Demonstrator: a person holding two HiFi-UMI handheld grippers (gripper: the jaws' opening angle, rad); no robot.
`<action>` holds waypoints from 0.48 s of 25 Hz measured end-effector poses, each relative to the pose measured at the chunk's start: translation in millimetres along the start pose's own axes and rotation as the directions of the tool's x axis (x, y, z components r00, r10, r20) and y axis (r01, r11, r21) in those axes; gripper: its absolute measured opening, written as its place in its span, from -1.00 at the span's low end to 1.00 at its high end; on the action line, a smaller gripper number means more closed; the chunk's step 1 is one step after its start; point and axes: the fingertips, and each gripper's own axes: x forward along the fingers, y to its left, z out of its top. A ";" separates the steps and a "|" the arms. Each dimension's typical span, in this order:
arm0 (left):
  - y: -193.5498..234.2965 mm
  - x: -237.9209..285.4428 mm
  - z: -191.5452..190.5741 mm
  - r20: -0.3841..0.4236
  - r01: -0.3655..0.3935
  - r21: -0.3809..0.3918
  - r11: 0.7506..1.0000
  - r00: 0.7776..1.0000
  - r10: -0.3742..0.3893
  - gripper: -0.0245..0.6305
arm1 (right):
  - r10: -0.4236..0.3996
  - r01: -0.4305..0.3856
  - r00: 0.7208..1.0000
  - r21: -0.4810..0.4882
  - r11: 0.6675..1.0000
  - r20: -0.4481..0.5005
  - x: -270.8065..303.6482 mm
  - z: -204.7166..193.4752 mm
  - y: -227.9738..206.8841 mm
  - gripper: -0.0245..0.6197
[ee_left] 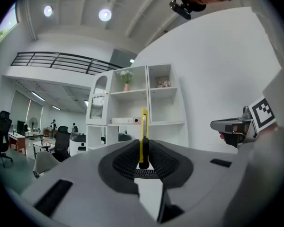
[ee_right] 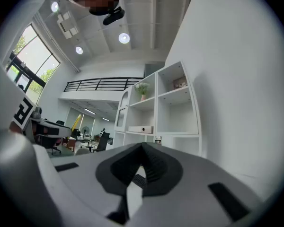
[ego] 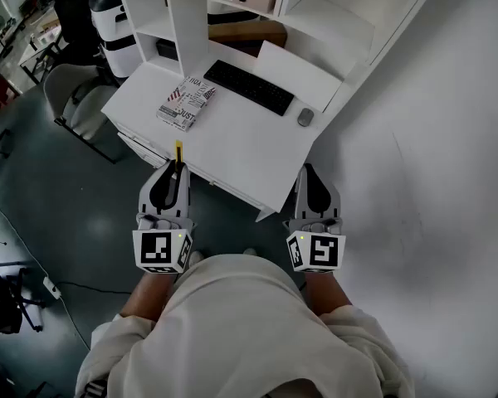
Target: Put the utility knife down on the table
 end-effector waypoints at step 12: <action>-7.4 5.7 -5.5 -0.012 -0.008 -0.005 1.000 1.000 0.008 -0.74 | 0.037 -0.037 0.999 0.009 0.999 0.003 0.3 -1.1 2.2 -0.91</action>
